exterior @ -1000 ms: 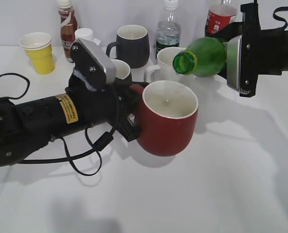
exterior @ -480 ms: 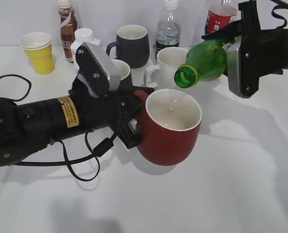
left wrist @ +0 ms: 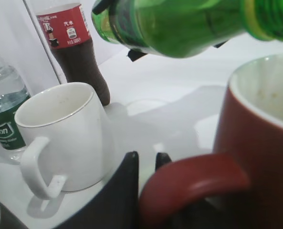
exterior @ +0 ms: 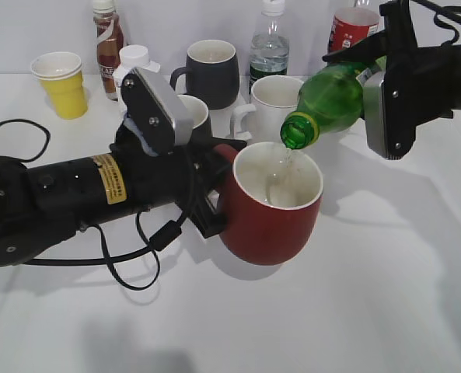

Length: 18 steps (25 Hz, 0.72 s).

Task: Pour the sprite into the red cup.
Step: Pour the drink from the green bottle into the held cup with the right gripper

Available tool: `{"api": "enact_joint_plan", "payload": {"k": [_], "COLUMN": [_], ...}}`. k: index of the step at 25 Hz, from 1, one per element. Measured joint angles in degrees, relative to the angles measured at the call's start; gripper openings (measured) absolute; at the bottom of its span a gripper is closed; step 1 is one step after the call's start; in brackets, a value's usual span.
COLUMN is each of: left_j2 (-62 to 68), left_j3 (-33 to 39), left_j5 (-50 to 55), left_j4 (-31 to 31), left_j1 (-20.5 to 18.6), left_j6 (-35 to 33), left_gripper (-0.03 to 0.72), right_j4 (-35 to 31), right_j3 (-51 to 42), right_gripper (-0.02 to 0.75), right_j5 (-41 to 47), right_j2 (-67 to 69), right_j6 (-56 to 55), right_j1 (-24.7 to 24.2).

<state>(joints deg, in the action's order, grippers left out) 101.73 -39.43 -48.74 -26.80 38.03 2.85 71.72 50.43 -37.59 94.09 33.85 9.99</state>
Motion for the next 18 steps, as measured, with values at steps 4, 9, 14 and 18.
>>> {"api": "enact_joint_plan", "payload": {"k": [4,9,14,18], "left_j2": [0.0,0.0,0.0,0.0], "left_j3": [0.0,0.0,0.0,0.0], "left_j5": [0.0,0.0,0.0,0.0], "left_j4": [0.0,0.0,0.0,-0.1], "left_j1": [0.0,0.0,0.0,0.0], "left_j6": [0.0,0.0,0.0,0.0], "left_gripper": [0.078,0.078,0.078,0.078], "right_j4": [-0.9,-1.3,-1.4,-1.4], "right_j3": [0.0,0.0,0.0,0.0], "right_gripper": [0.422,0.422,0.419,0.419], "right_j5": [0.0,0.0,0.0,0.0], "right_j2": [0.0,0.0,0.0,0.0], "right_j6": [2.3,3.9,4.9,5.9], "right_j1": [0.0,0.0,0.0,0.0]}}
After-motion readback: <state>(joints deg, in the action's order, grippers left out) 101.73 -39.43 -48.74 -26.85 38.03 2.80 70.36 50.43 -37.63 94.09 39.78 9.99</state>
